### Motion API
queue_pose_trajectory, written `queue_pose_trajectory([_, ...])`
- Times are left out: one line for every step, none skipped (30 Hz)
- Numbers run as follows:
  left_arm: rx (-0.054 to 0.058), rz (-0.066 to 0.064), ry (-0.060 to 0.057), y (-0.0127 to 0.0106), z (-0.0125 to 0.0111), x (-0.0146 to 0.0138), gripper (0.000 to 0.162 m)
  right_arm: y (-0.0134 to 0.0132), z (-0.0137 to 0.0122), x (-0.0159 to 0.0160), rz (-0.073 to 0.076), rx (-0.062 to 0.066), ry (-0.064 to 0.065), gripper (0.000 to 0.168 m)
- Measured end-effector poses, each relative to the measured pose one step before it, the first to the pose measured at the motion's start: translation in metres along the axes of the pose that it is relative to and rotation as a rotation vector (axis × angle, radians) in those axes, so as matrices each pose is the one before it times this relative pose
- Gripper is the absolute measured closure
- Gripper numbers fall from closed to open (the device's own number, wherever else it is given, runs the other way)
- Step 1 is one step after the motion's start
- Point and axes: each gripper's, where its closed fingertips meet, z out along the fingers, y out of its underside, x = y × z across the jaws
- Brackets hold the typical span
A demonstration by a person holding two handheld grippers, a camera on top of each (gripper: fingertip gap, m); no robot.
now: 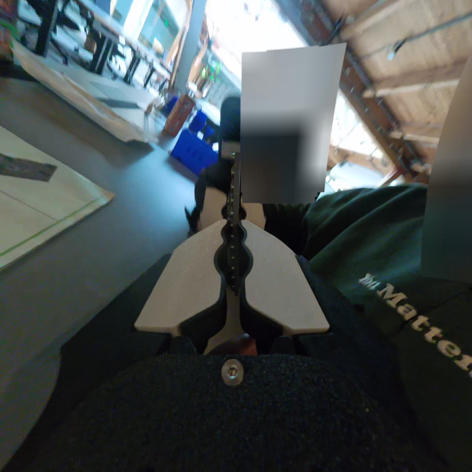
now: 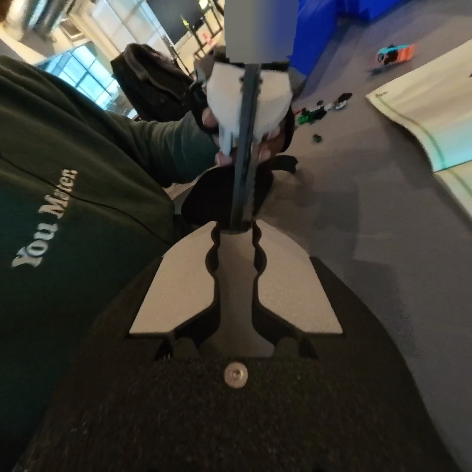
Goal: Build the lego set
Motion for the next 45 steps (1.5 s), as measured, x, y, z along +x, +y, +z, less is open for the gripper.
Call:
queue_pose_trajectory([0.0279,-0.0126,0.0119,-0.00405,-0.00121,0.00088,0.157,0.00031,0.00403,-0.00091,0.0024,0.0116,0.0116,0.144])
queue_pose_trajectory([0.0193,-0.0075,0.0075,-0.00267,-0.00062,0.00038,0.157,-0.00126,0.00337,-0.00034,-0.0001,0.0156,0.0135,0.144])
queue_pose_trajectory([0.0097,0.0017,0.0007,-0.00131,-0.00021,-0.00024,0.157,-0.00244,0.00235,0.00043,-0.0035,0.0168,0.0159,0.144])
queue_pose_trajectory([0.0067,0.0031,0.0027,-0.00093,0.00014,0.00044,0.157,-0.00293,0.00084,0.00076,-0.0062,0.0135,0.0161,0.145])
queue_pose_trajectory([0.0045,-0.0019,0.0057,-0.0008,0.00032,0.00094,0.157,-0.00275,-0.00038,0.00069,-0.0063,0.0081,0.0104,0.149])
queue_pose_trajectory([0.0044,-0.0008,0.0045,-0.00122,0.0002,0.00114,0.157,-0.00184,-0.00093,0.00019,-0.0021,-0.0006,0.0034,0.152])
queue_pose_trajectory([-0.0005,0.0036,-0.0023,-0.0007,-0.00001,0.00042,0.157,-0.00096,-0.00088,0.00019,0.0035,-0.0066,0.0019,0.152])
queue_pose_trajectory([-0.0044,0.0073,-0.0022,-0.00024,0.00001,0.00052,0.157,-0.00029,-0.00044,-0.00051,0.0024,-0.0095,-0.0009,0.152])
queue_pose_trajectory([-0.0065,0.0051,0.0014,0.00023,0.00014,0.001,0.157,0.00046,-0.00016,-0.00081,-0.0027,-0.0124,-0.0008,0.152])
queue_pose_trajectory([-0.0106,0.0052,-0.0006,0.00071,0.00036,0.00073,0.157,0.00118,0.00021,-0.00071,-0.0024,-0.0155,-0.0008,0.152])
queue_pose_trajectory([-0.0095,0.0053,-0.0021,0.0008,0.00026,0.00022,0.157,0.00122,0.00013,-0.00064,0.0046,-0.0139,-0.0046,0.152])
queue_pose_trajectory([-0.0101,-0.0015,-0.0001,0.00092,0.00028,0.00007,0.157,0.00091,-0.00002,-0.00096,0.0088,-0.0101,-0.01,0.152])
queue_pose_trajectory([-0.0129,-0.0065,-0.0013,0.00119,-0.00003,-0.00043,0.157,0.00104,-0.00025,-0.0005,0.0048,-0.0085,-0.0062,0.152])
queue_pose_trajectory([-0.0105,-0.0005,-0.0056,0.00117,0.00019,-0.00059,0.157,0.00122,-0.0001,0.00027,-0.0021,-0.0097,0.0017,0.152])
queue_pose_trajectory([-0.0092,0.0024,0.0007,0.00127,0.00049,0.00066,0.157,0.00165,-0.00005,0.0002,-0.0079,-0.012,0.002,0.152])
queue_pose_trajectory([-0.0119,-0.0015,0.0015,0.00145,0.00059,0.00066,0.157,0.00188,0.00021,0.00003,-0.0103,-0.0141,0.0026,0.152])
queue_pose_trajectory([-0.0129,-0.0037,-0.0021,0.00153,0.00047,-0.00017,0.157,0.00177,0.00025,0.00014,-0.0093,-0.0134,0.0041,0.152])
queue_pose_trajectory([-0.0089,-0.0046,-0.002,0.0008,0.00036,-0.0003,0.157,0.00129,0.00054,-0.0001,-0.0058,-0.0093,0.0019,0.152])
queue_pose_trajectory([-0.0064,-0.0041,-0.0027,0.00057,0.00028,-0.00027,0.157,0.00126,0.0005,-0.00006,-0.003,-0.0093,0.0019,0.152])
queue_pose_trajectory([-0.0078,-0.0057,-0.0047,0.00085,0.0004,-0.00046,0.157,0.00135,0.0004,0.00043,-0.0064,-0.0106,0.0061,0.152])
queue_pose_trajectory([-0.0043,-0.0038,-0.0058,0.00041,0.00043,-0.00038,0.157,0.00094,0.00028,0.00075,-0.0074,-0.008,0.0073,0.152])
queue_pose_trajectory([-0.0009,-0.0093,-0.005,0.00008,0.00025,-0.00035,0.157,0.00039,-0.00015,0.00044,-0.0048,-0.0047,0.0056,0.152])
queue_pose_trajectory([0.0001,-0.0087,0.0005,0.00004,0.00016,0.00044,0.157,0.00013,-0.00019,-0.00004,-0.0039,-0.0035,0.0019,0.152])
queue_pose_trajectory([-0.0004,-0.0052,-0.0039,0.00028,-0.0001,-0.00018,0.157,0.00027,-0.00005,-0.00009,-0.0031,-0.0053,0.0026,0.152])
queue_pose_trajectory([-0.0021,-0.0088,-0.0025,0.00041,-0.00003,-0.00015,0.157,0.00053,0.00004,0.00026,-0.0046,-0.0077,0.0056,0.152])
queue_pose_trajectory([0.0018,-0.0057,-0.0024,0.00002,-0.00006,-0.00006,0.157,0.0004,0.00027,-0.00006,-0.0048,-0.0068,0.0042,0.152])
queue_pose_trajectory([0.0001,-0.0074,-0.0036,0.00035,0.0,-0.00028,0.157,0.00061,0.00048,-0.00003,-0.002,-0.0084,0.0034,0.152])
queue_pose_trajectory([-0.0015,-0.0047,-0.0035,0.00045,0.00007,0.0,0.157,0.00078,0.00052,0.00017,-0.002,-0.009,0.0036,0.152])
queue_pose_trajectory([-0.0024,-0.0034,-0.0074,0.00055,0.00013,-0.00048,0.157,0.00093,0.00071,0.00031,-0.0031,-0.0079,0.0038,0.152])
queue_pose_trajectory([-0.0025,-0.0045,-0.0031,0.0006,0.00025,0.00021,0.157,0.001,0.00063,0.00022,-0.0014,-0.0066,0.0026,0.152])
queue_pose_trajectory([-0.0019,-0.001,-0.0061,0.00043,0.00001,-0.00023,0.157,0.00054,0.00059,0.0,0.0008,-0.0043,0.0002,0.152])
queue_pose_trajectory([-0.0006,-0.0014,-0.0037,0.00025,-0.00015,-0.00006,0.157,0.00019,0.00055,0.00002,0.0009,-0.0018,0.0002,0.152])
queue_pose_trajectory([0.0036,-0.0028,-0.0009,-0.0002,-0.00032,0.00006,0.157,-0.00027,0.00031,-0.00014,-0.0002,0.0,-0.0006,0.152])
queue_pose_trajectory([0.0033,-0.0059,-0.0026,0.00002,-0.00018,-0.00033,0.157,0.00023,0.00035,0.00033,-0.0009,-0.0032,0.0023,0.152])
queue_pose_trajectory([0.0011,0.001,-0.0022,0.00026,-0.00013,-0.00023,0.157,0.00046,0.0004,0.00072,-0.0034,-0.0043,0.0045,0.152])
queue_pose_trajectory([0.0009,0.0066,-0.0059,0.00024,-0.00026,-0.0006,0.157,0.0002,0.00034,0.00069,-0.0025,-0.0005,0.0018,0.152])
queue_pose_trajectory([0.0014,0.0043,0.0013,0.00019,-0.0003,0.0001,0.157,-0.00016,0.00014,0.00044,0.0013,0.0038,-0.003,0.152])
queue_pose_trajectory([0.0035,0.0015,0.0013,-0.0001,-0.00045,-0.00015,0.157,-0.00061,-0.00003,0.00016,0.0009,0.0085,-0.0054,0.152])
queue_pose_trajectory([0.0092,0.0015,0.0022,-0.00084,-0.00081,-0.00018,0.157,-0.00154,-0.00033,0.00007,-0.0029,0.0149,-0.0046,0.152])
queue_pose_trajectory([0.0145,-0.0004,0.006,-0.00135,-0.00075,0.00023,0.157,-0.00212,-0.00073,-0.00005,-0.0038,0.019,-0.0061,0.152])
queue_pose_trajectory([0.0146,-0.0019,0.0073,-0.00127,-0.00064,0.0005,0.157,-0.00193,-0.00099,-0.00004,-0.001,0.0176,-0.0084,0.152])
queue_pose_trajectory([0.0129,-0.0024,0.0034,-0.00095,-0.00061,-0.00029,0.157,-0.00149,-0.00112,0.00029,-0.0016,0.0163,-0.0056,0.151])
queue_pose_trajectory([0.0121,-0.0029,0.0016,-0.00096,-0.0006,-0.00056,0.157,-0.00124,-0.00142,0.00133,-0.0051,0.0183,0.0022,0.15])
queue_pose_trajectory([0.0082,-0.0066,0.0067,-0.00054,-0.0009,-0.00014,0.157,-0.00187,-0.00225,0.00107,-0.0055,0.0238,0.0012,0.143])
queue_pose_trajectory([0.0111,-0.0089,0.0048,-0.00083,-0.00105,-0.00038,0.157,-0.0032,-0.00343,0.00074,-0.0005,0.0306,-0.0012,0.142])
